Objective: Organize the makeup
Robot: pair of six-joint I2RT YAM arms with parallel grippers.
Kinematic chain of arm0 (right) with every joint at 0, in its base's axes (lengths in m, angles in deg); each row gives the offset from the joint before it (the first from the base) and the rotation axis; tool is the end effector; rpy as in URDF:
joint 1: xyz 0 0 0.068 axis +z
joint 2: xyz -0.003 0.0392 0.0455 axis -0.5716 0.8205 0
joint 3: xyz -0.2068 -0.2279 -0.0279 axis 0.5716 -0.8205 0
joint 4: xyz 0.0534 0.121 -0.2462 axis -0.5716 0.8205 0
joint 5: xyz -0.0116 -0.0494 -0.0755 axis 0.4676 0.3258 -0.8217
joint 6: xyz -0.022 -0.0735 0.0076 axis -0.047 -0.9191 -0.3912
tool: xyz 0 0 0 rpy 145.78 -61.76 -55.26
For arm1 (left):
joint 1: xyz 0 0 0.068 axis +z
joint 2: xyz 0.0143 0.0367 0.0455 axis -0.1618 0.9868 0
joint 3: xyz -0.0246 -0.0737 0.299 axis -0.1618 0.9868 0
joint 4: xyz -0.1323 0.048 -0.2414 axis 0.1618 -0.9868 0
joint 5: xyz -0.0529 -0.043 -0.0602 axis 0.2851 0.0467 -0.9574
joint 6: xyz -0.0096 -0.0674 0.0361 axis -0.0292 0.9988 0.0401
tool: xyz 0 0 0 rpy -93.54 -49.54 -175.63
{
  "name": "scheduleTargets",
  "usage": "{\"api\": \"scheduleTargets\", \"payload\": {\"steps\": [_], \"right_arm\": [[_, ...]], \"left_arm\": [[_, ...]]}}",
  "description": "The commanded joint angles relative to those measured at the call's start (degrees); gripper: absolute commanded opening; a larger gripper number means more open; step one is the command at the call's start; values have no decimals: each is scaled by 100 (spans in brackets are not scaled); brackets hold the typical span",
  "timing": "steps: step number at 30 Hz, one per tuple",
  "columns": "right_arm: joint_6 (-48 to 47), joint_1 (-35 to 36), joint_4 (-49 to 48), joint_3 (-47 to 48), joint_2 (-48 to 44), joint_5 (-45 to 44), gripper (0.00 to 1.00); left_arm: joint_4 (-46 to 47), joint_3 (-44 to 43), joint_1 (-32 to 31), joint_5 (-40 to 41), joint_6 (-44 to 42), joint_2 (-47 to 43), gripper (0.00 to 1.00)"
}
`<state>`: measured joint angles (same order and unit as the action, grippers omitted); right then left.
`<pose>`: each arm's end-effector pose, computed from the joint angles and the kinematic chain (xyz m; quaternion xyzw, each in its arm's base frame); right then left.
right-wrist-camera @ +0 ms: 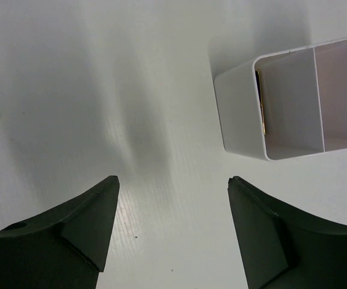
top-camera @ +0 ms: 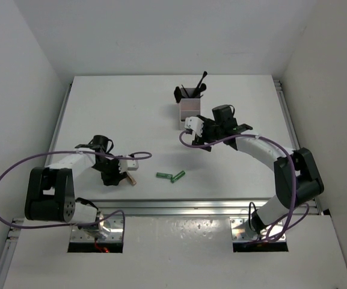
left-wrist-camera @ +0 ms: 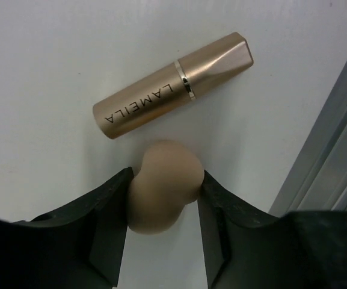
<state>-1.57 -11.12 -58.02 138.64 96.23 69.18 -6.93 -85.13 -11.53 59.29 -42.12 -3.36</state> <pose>0.3284 0.1718 0.2142 -0.5740 0.7043 0.1072 0.4036 0.2230 -0.0340 0.1477 0.5594 0.8021 -0.1294 0.1644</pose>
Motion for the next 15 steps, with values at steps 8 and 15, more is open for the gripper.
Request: {"api": "scheduleTargets", "payload": {"steps": [8, 15], "right_arm": [[243, -10, -126, -86, -241, -99, 73], [576, -19, -371, -112, -241, -239, 72]], "left_arm": [[189, 341, 28, -257, -223, -152, 9], [-786, -229, 450, 67, -838, -337, 0]]}}
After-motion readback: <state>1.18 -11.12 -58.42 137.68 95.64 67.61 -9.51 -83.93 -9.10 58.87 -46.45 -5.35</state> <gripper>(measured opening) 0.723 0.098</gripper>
